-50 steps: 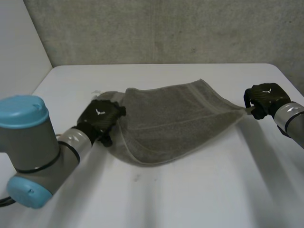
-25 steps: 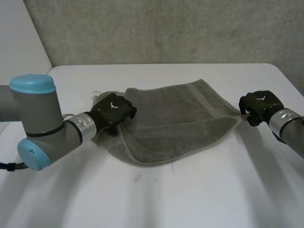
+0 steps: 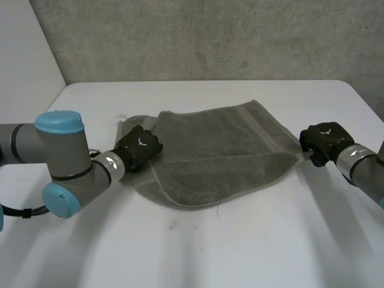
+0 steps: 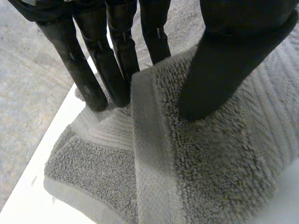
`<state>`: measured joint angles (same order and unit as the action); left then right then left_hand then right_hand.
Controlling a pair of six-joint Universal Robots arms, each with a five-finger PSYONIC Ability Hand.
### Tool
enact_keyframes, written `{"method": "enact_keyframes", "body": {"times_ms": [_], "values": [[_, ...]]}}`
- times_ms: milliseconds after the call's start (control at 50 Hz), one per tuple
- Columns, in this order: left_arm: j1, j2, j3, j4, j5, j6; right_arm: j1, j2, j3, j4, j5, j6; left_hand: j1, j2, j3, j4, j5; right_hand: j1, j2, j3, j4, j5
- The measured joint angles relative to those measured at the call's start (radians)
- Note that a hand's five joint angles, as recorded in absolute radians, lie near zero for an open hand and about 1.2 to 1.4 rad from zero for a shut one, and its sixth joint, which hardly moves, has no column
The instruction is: Fold the towel.
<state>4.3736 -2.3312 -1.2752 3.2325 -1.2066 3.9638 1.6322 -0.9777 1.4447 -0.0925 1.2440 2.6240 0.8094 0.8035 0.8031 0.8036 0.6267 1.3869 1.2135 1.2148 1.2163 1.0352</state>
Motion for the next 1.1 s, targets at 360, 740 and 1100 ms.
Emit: {"method": "enact_keyframes", "body": {"times_ms": [360, 740, 1100], "values": [[0.02, 0.092, -0.053, 0.003, -0.022, -0.012, 0.0, 0.01, -0.005, 0.0, 0.001, -0.002, 0.335, 0.357, 0.357, 0.359, 0.371, 0.0, 0.0, 0.0, 0.0, 0.0], [0.032, 0.175, -0.14, 0.01, -0.023, -0.017, 0.0, 0.022, -0.007, 0.0, 0.001, -0.003, 0.24, 0.24, 0.241, 0.241, 0.244, 0.0, 0.0, 0.0, 0.0, 0.0], [0.032, 0.211, -0.215, 0.032, -0.022, -0.017, 0.0, 0.028, -0.007, 0.002, 0.003, -0.02, 0.001, 0.005, 0.007, 0.006, 0.01, 0.0, 0.0, 0.0, 0.0, 0.0]]}}
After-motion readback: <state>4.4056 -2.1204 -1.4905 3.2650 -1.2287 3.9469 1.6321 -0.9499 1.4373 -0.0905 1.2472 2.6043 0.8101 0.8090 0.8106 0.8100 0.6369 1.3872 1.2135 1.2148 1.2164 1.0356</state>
